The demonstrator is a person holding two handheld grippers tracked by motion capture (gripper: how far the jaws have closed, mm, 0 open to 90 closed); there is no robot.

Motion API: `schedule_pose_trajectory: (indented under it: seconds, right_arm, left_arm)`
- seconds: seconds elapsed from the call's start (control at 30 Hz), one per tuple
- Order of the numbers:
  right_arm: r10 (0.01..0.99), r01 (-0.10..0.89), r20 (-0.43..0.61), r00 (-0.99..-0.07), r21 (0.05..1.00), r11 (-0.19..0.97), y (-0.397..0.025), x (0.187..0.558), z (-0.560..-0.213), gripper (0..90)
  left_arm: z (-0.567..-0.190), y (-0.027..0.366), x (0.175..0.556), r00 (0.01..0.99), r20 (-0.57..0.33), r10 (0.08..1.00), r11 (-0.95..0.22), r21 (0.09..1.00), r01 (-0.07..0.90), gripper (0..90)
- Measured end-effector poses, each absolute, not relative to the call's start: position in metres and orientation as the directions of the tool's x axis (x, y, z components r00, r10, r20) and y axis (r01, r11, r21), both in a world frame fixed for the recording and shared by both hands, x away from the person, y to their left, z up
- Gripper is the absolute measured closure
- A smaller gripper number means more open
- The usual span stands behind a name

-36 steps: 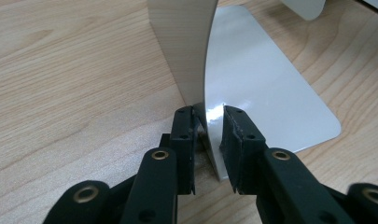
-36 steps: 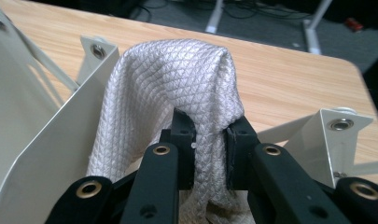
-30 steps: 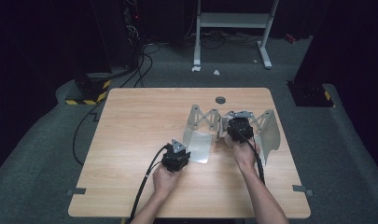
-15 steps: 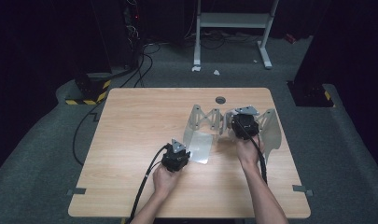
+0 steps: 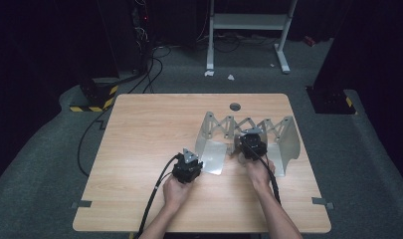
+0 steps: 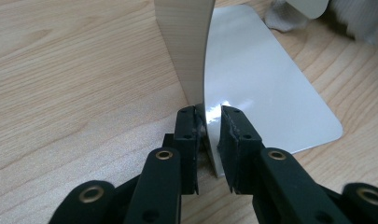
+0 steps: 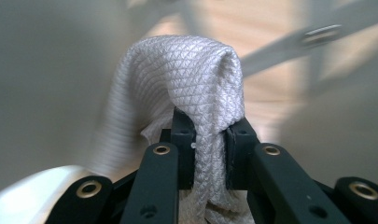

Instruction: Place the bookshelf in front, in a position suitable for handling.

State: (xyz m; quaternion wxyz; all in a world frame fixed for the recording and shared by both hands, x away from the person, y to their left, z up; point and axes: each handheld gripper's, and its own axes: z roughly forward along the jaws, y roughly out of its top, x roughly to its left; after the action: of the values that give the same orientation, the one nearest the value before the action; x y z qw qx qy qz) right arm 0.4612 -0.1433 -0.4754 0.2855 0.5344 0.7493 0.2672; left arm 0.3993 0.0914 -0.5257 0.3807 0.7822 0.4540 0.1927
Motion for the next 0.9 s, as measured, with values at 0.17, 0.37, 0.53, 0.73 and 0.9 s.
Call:
schedule_pose_trajectory:
  seconds: [0.17, 0.37, 0.53, 0.73, 0.9]
  right_arm:
    - [0.926, 0.651, 0.029, -0.377, 0.719, 0.243, -0.139, 0.464, -0.48, 78.0]
    - [0.894, 0.564, 0.072, -0.442, 0.798, 0.215, -0.147, 0.453, -0.444, 78.2]
    - [0.879, 0.495, 0.052, -0.474, 0.841, 0.218, -0.15, 0.45, -0.409, 78.1]
    - [0.875, 0.502, 0.051, -0.481, 0.834, 0.228, -0.148, 0.45, -0.417, 78.2]
    - [0.873, 0.59, 0.059, -0.484, 0.759, 0.275, -0.142, 0.453, -0.461, 78.2]
  left_arm:
    - [-0.526, 0.092, 0.399, 0.511, -0.043, 0.858, -0.297, 0.771, 0.564, 77.0]
    - [-0.526, 0.092, 0.4, 0.502, -0.048, 0.863, -0.287, 0.771, 0.568, 80.5]
    - [-0.526, 0.092, 0.4, 0.501, -0.047, 0.864, -0.287, 0.772, 0.568, 80.9]
    - [-0.526, 0.092, 0.4, 0.501, -0.045, 0.864, -0.288, 0.771, 0.567, 80.9]
    - [-0.526, 0.093, 0.4, 0.499, -0.056, 0.865, -0.281, 0.77, 0.573, 80.9]
